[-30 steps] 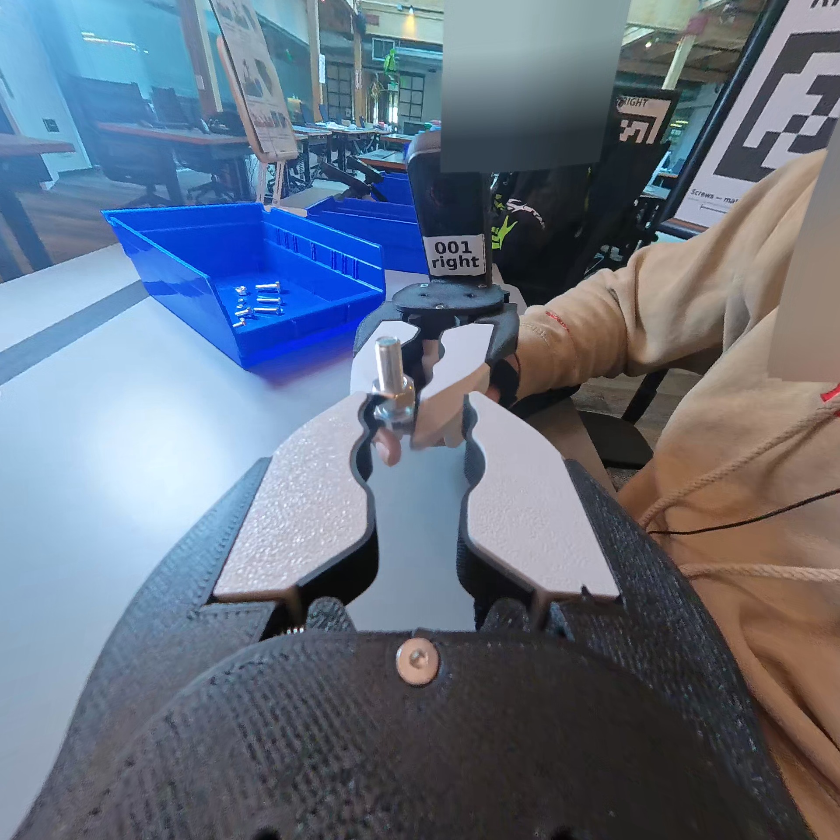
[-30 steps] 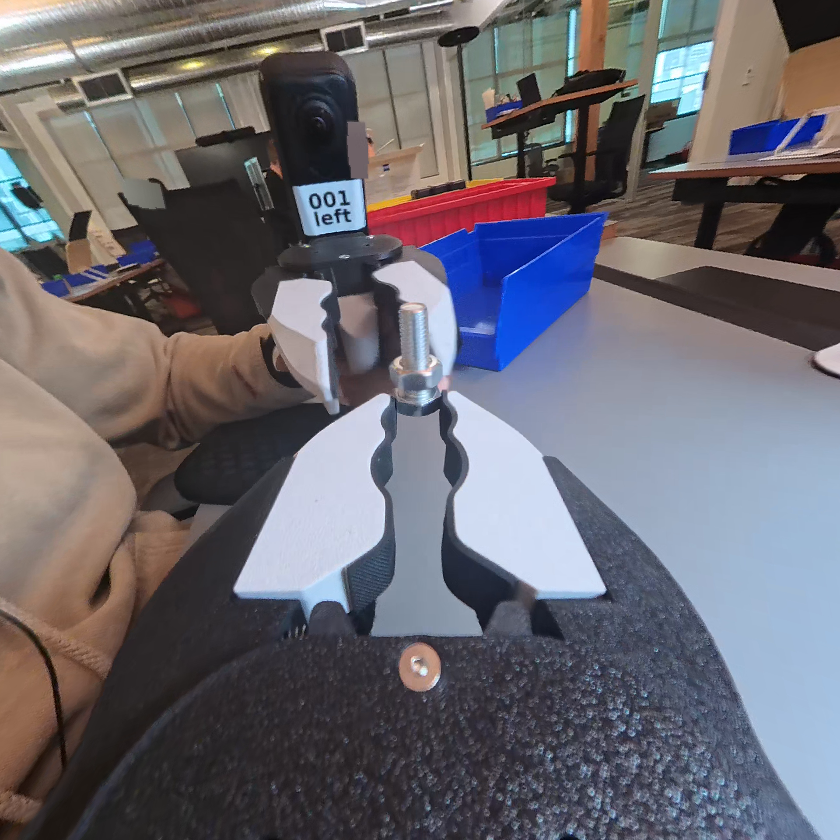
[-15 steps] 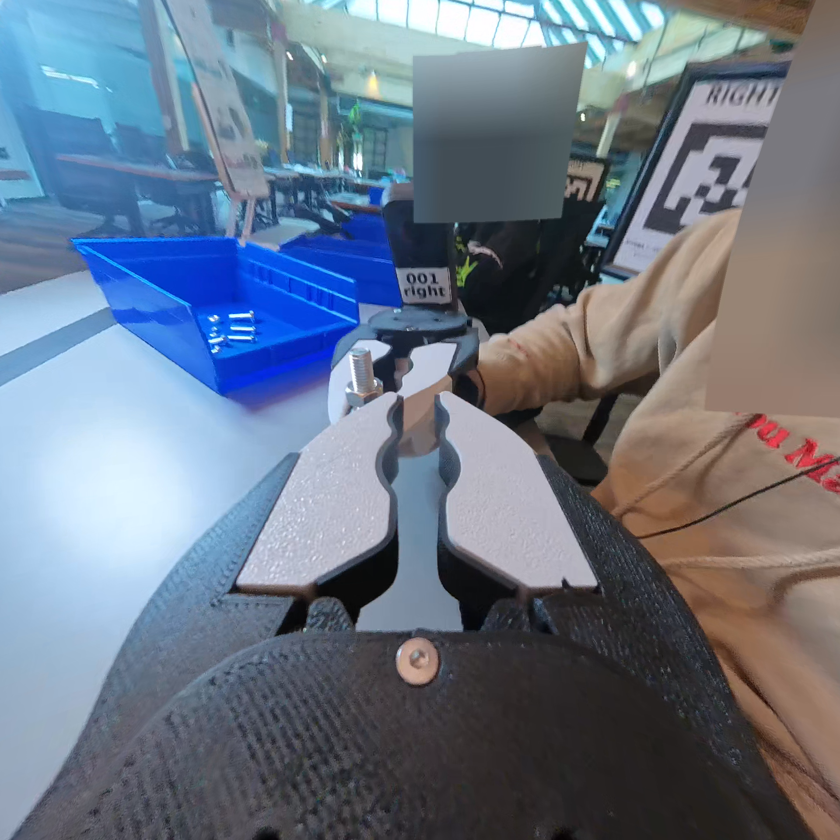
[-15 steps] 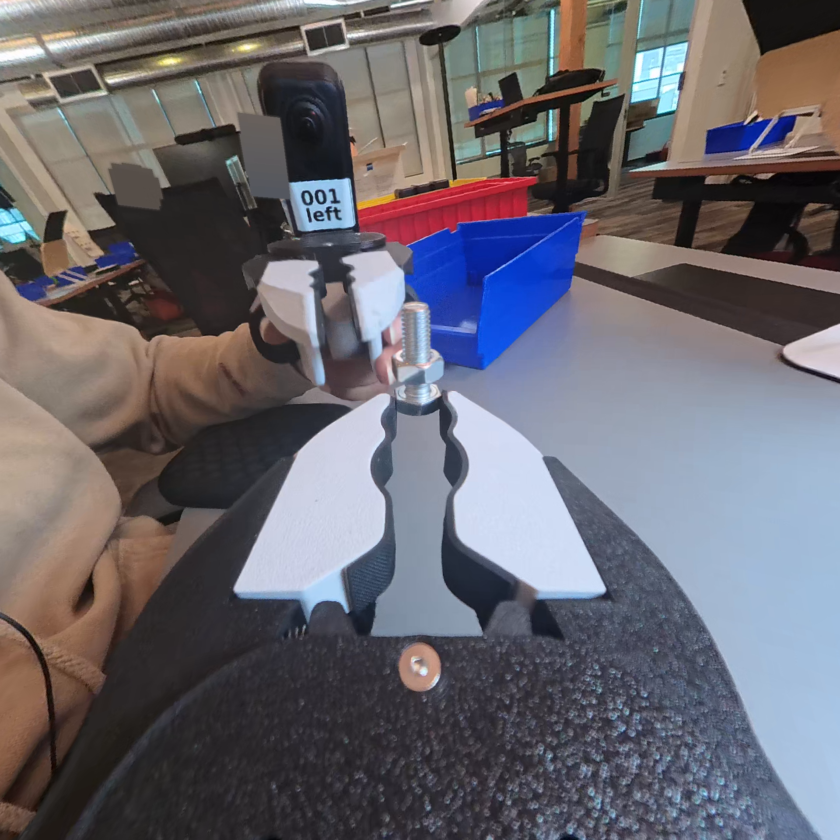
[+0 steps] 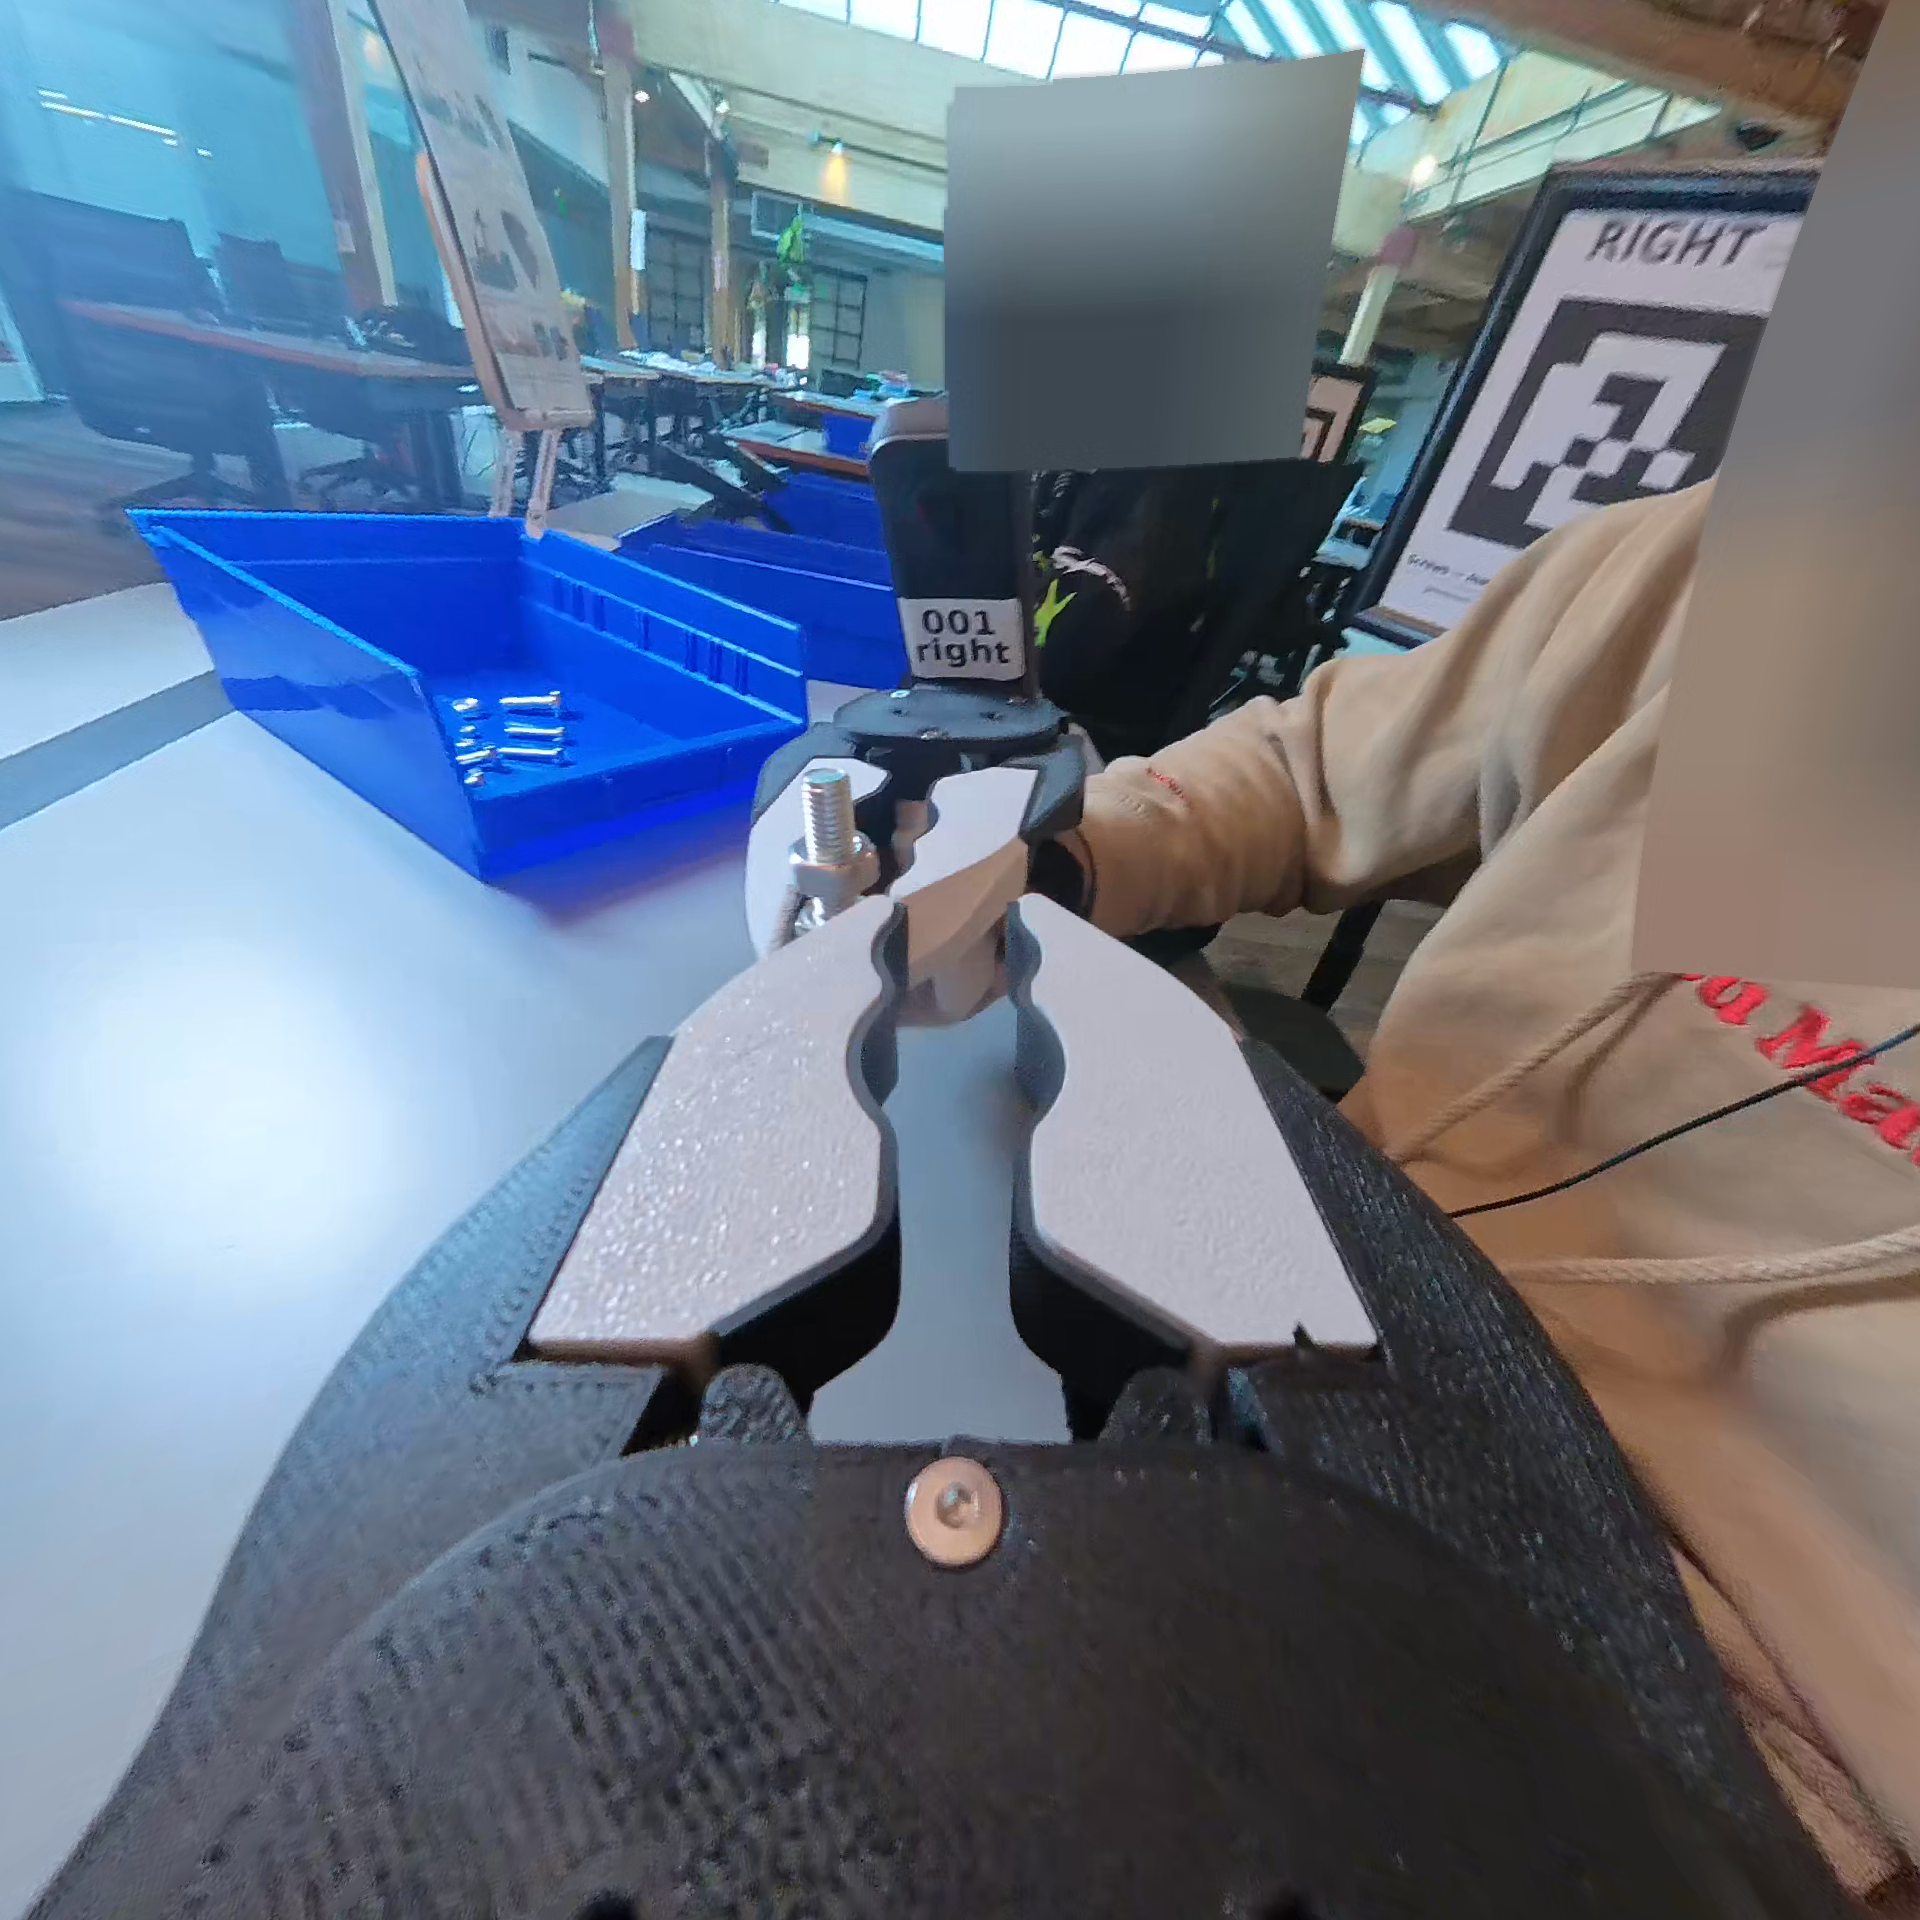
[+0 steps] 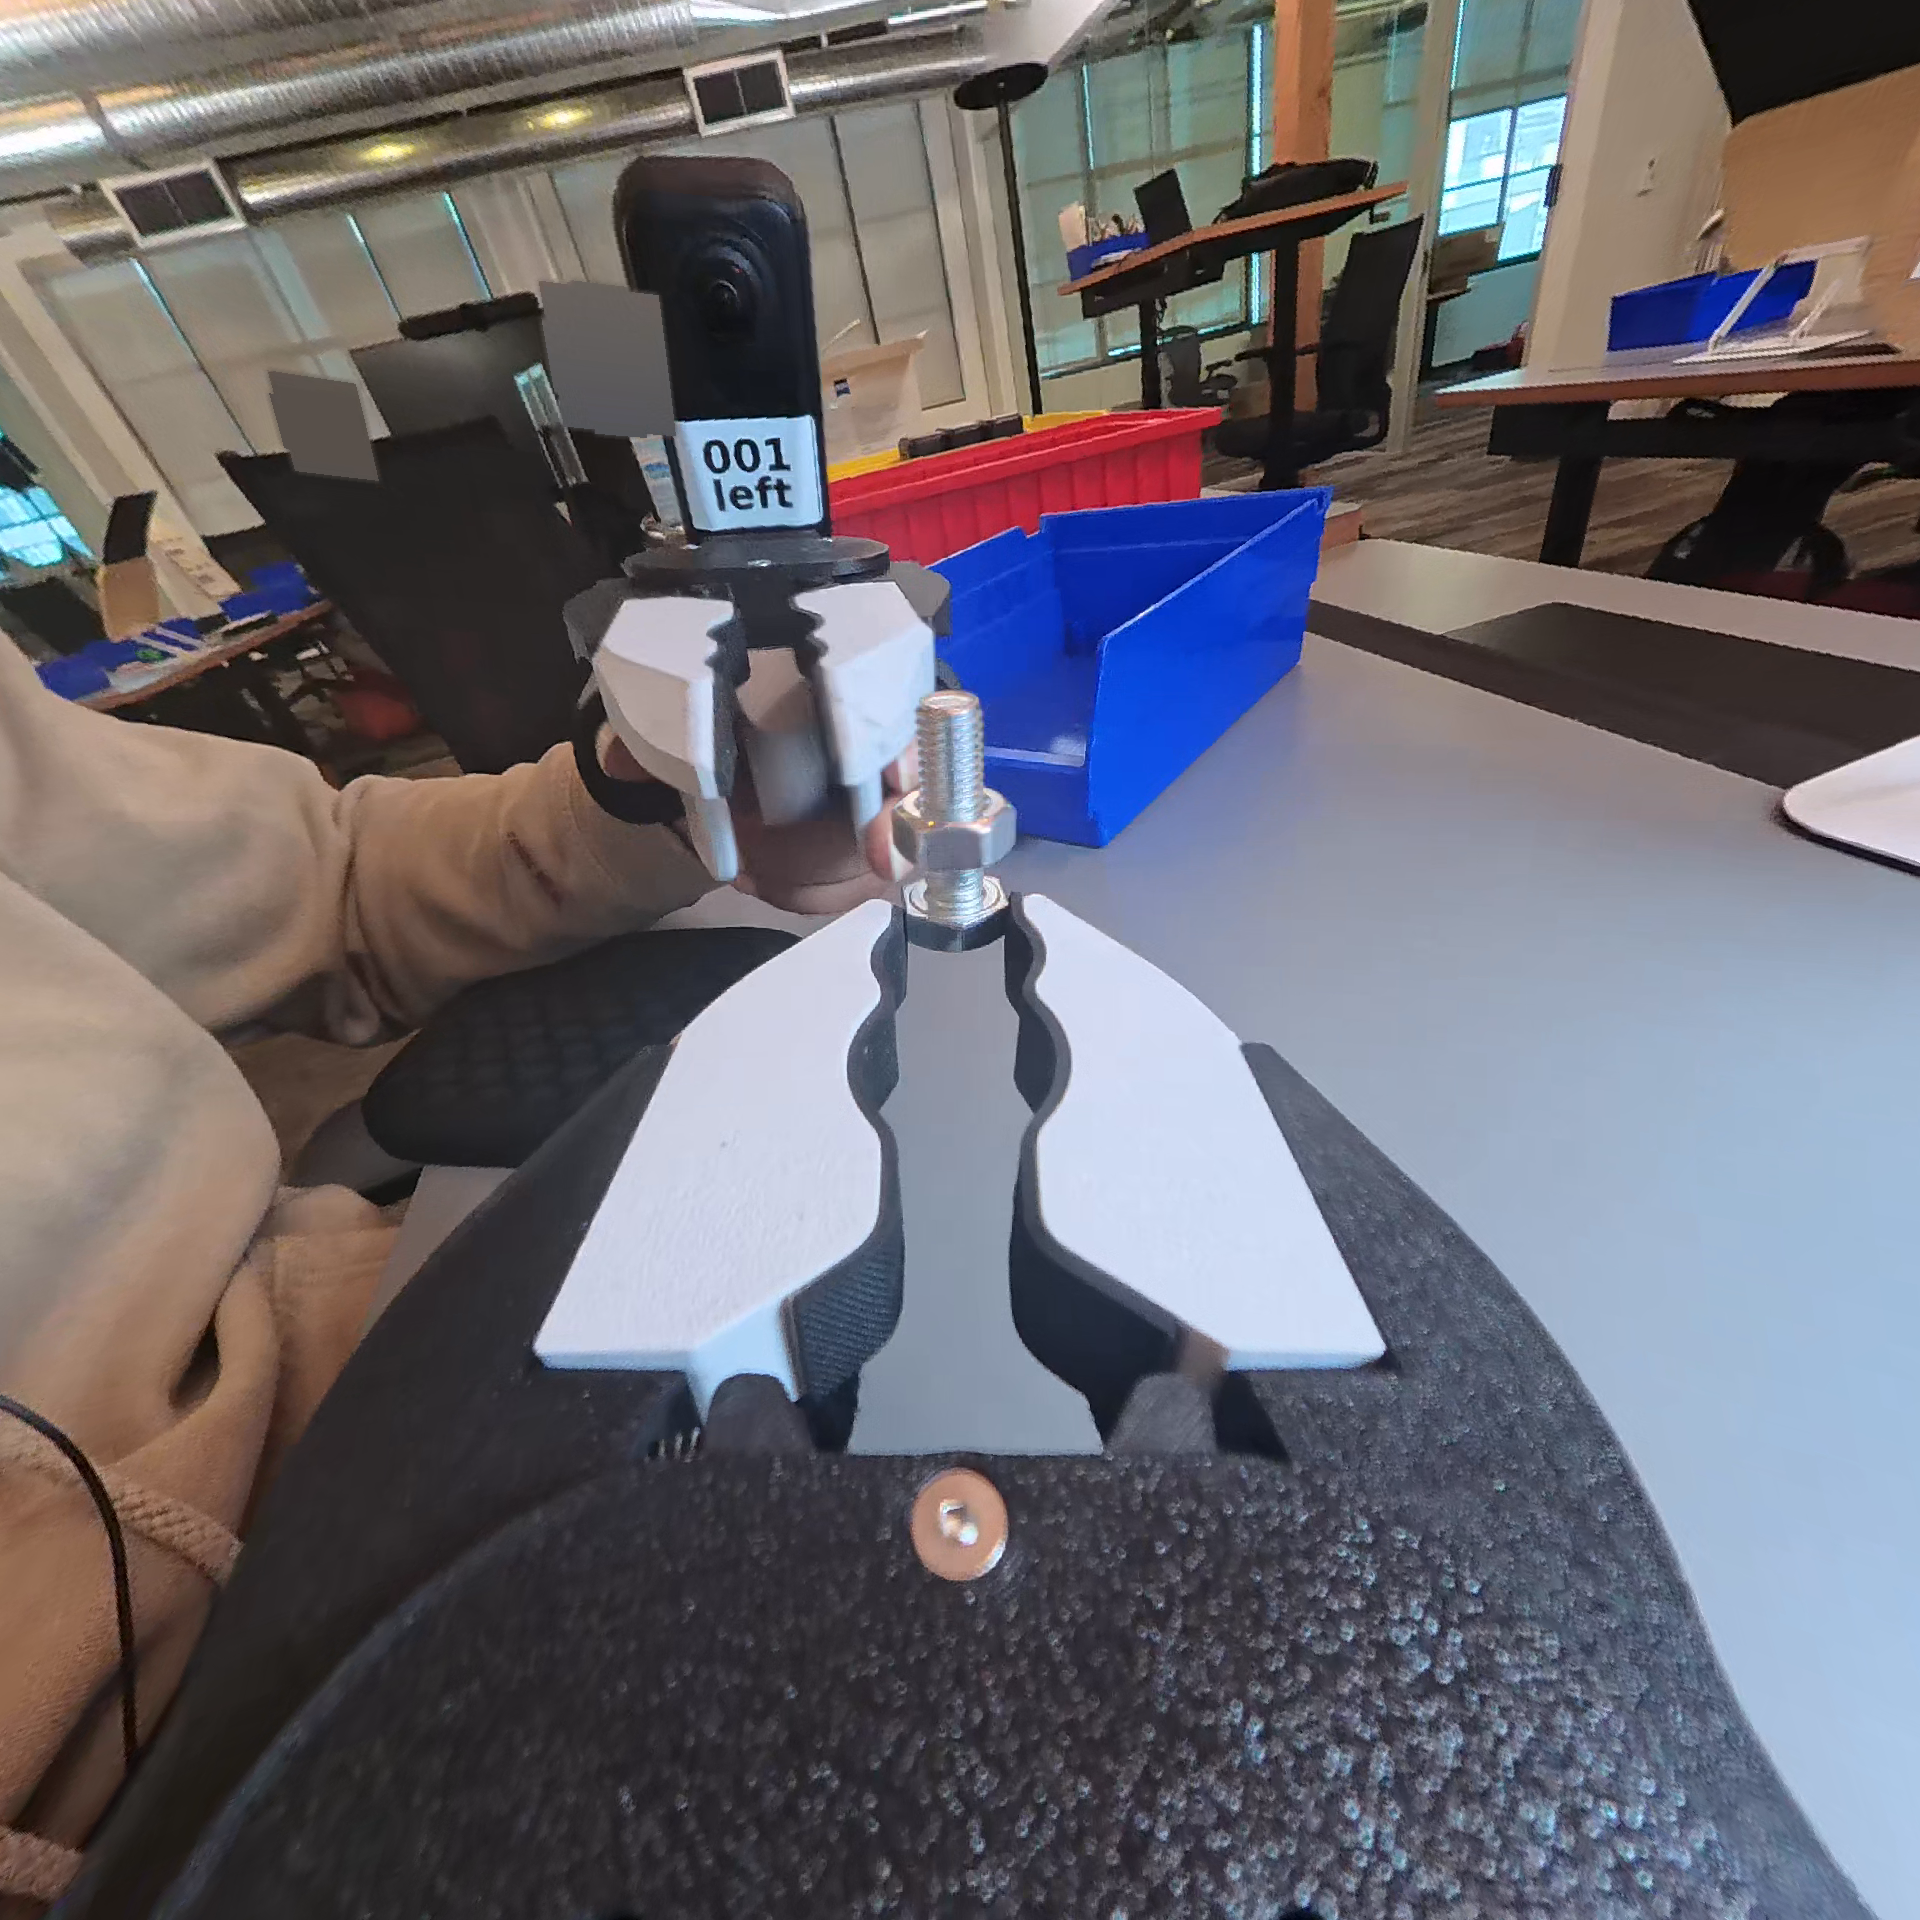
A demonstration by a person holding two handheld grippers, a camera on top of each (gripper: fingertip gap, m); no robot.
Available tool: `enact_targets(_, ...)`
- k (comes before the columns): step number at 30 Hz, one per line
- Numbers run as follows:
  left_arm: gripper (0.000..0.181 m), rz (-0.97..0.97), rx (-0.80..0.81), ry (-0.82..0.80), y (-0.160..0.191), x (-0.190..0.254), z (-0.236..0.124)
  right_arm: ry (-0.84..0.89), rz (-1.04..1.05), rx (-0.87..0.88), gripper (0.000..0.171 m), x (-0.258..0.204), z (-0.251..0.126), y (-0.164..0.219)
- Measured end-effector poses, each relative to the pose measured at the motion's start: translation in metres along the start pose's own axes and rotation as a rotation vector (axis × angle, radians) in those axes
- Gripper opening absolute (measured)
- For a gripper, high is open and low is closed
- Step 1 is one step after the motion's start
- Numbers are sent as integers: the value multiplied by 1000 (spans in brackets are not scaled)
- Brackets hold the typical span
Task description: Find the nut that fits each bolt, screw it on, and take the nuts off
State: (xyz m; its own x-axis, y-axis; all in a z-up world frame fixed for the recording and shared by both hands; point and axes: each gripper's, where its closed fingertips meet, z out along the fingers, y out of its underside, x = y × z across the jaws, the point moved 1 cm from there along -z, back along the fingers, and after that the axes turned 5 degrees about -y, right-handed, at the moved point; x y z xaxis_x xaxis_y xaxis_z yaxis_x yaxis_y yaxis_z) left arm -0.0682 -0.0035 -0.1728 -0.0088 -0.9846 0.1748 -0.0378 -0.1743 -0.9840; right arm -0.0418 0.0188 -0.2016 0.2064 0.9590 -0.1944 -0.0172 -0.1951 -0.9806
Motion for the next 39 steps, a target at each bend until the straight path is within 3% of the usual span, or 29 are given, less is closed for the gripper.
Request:
enact_targets(5,44,48,-12,-96,8,-9,11,-54,-10,-37,18,-13,9,8)
enact_targets(10,47,29,-63,-27,13,1,12,-40,-6,-53,18,-10,8,10)
enact_targets(11,38,-12,-69,9,11,3,7,-22,1,-48,18,-8,8,9)
enact_targets(12,7,-32,-73,106,11,12,0,0,14,-36,18,-3,6,7)
enact_targets(22,41,105,-44,-118,16,-10,13,-32,23,-70,18,-7,11,14)
enact_targets(24,38,100,-56,-108,15,-8,12,-27,23,-71,18,-6,11,14)
enact_targets(25,30,86,-59,-101,14,-8,9,-12,25,-63,18,-3,10,13)
enact_targets(26,2,81,-55,-41,12,-2,4,6,38,-51,18,1,8,11)
enact_targets(27,2,68,-38,-32,8,-1,1,10,51,-42,18,4,6,8)
enact_targets(30,11,99,-19,-97,3,-9,-1,21,37,-41,18,6,4,7)
enact_targets(35,46,102,-28,-158,8,-15,8,-23,4,-70,18,-7,12,12)
enact_targets(39,35,79,-63,-88,11,-5,9,-2,-14,-64,18,-4,10,10)
